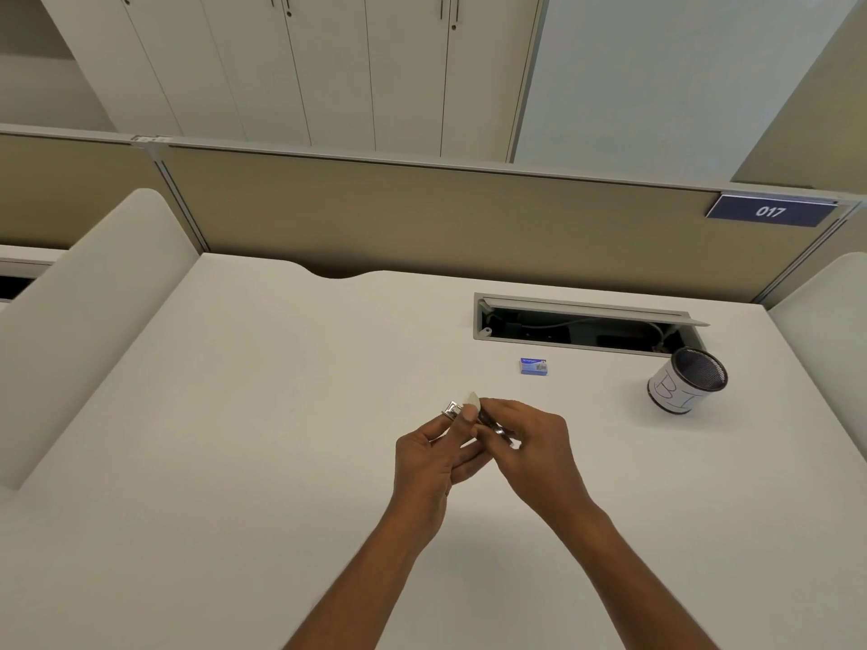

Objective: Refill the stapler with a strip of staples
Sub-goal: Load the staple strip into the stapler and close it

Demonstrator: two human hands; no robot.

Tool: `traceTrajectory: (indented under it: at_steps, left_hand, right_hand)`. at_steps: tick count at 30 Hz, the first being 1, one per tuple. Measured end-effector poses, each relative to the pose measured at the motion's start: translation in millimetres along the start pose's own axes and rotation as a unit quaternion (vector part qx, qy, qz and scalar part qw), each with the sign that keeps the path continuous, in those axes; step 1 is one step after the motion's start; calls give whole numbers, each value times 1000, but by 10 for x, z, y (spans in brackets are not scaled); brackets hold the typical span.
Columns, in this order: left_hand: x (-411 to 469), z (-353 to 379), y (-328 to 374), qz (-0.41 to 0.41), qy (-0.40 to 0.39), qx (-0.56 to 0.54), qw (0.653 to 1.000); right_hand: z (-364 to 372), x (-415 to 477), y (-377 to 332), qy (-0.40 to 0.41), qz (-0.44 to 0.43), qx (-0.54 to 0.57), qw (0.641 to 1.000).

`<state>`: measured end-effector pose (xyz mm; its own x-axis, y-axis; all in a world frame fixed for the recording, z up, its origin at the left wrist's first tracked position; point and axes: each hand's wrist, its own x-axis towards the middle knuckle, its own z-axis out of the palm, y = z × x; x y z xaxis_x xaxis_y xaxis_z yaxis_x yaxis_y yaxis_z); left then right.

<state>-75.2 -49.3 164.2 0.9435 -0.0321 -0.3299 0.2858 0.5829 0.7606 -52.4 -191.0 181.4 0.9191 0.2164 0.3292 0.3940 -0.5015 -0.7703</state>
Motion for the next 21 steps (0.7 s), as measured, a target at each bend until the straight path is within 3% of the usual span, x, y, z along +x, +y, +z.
traceTrajectory:
  at_steps: [7, 21]
  left_hand:
    - [-28, -19, -21, 10, 4, 4, 1000]
    - [-36, 0, -31, 11, 38, 20, 999]
  right_hand:
    - [-36, 12, -75, -23, 17, 52, 998]
    - [44, -83, 7, -42, 21, -1, 999]
